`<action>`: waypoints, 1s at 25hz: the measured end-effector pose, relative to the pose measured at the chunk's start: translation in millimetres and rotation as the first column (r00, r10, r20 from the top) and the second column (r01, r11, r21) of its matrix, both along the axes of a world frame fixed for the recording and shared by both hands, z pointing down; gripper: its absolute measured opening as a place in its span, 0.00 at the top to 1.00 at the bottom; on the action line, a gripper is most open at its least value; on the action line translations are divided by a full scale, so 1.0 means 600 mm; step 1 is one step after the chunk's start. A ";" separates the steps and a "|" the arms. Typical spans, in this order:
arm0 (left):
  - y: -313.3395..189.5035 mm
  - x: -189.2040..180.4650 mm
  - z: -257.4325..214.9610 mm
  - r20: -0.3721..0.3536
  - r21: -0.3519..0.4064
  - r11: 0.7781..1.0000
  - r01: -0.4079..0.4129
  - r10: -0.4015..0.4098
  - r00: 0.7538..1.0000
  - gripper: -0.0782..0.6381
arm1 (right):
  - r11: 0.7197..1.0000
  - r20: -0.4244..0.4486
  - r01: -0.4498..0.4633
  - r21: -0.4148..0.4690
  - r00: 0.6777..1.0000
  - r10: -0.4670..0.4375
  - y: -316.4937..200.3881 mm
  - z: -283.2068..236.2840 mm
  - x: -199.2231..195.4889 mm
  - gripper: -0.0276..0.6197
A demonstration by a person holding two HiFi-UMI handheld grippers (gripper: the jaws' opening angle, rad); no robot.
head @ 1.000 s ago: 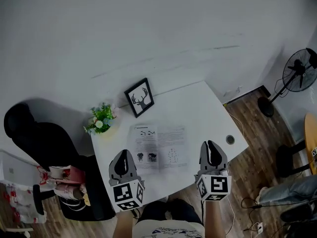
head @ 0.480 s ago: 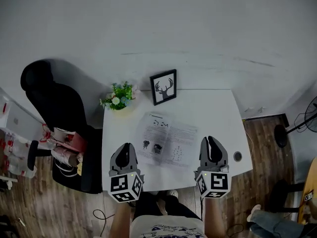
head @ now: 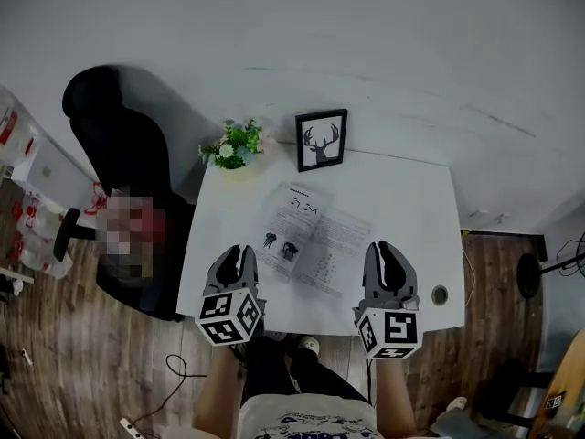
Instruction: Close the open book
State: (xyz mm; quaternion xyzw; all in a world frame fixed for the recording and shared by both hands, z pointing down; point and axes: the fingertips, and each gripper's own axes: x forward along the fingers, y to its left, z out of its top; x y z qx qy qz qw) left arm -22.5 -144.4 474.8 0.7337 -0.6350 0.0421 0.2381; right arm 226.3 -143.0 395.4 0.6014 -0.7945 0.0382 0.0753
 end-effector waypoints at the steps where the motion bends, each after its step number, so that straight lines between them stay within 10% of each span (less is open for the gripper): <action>1: 0.002 0.003 0.011 -0.035 -0.020 1.000 0.005 -0.006 0.999 0.74 | 1.000 0.001 0.008 -0.001 1.000 -0.008 0.002 0.002 0.001 0.88; 12: 0.037 0.002 0.110 -0.305 -0.166 0.984 0.062 -0.111 0.946 0.58 | 0.999 0.018 0.027 -0.021 0.999 -0.026 0.014 0.021 -0.002 0.88; 25: 0.074 -0.026 0.225 -0.595 -0.366 0.925 0.102 -0.317 0.739 0.55 | 0.998 -0.008 -0.018 -0.061 1.000 0.017 -0.003 0.045 -0.018 0.88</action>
